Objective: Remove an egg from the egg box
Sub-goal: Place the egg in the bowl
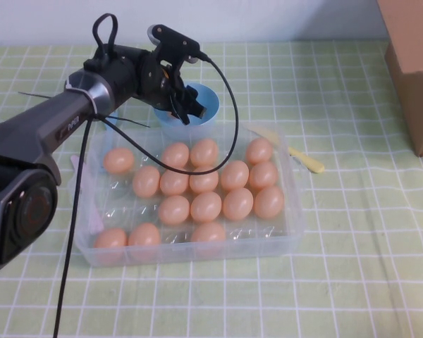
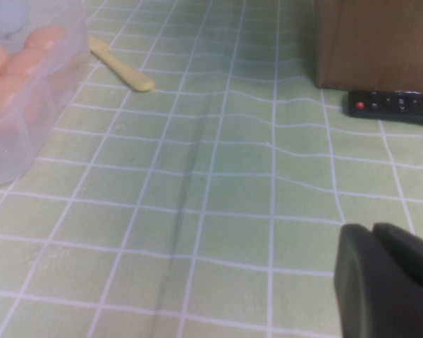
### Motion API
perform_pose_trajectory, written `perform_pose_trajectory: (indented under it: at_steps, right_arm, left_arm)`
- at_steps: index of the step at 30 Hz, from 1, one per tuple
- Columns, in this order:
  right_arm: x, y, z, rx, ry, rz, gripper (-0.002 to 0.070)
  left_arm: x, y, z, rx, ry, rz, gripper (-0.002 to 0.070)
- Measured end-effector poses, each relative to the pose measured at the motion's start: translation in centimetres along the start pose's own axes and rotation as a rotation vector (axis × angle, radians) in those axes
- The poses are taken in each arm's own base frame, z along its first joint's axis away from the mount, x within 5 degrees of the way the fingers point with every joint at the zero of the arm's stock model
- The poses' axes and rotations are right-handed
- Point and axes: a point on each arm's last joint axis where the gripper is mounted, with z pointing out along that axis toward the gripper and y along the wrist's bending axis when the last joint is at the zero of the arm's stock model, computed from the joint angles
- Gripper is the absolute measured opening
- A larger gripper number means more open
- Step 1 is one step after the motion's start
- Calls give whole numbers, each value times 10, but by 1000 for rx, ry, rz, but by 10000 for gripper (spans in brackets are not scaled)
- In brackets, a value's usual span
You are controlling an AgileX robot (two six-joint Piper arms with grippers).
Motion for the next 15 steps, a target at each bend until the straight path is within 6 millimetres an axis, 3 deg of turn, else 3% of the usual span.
perform_pose_trajectory:
  at_steps: [15]
  right_arm:
    - [0,0,0,0,0,0,-19]
  left_arm:
    - [1,1,0,-3,4,36,381]
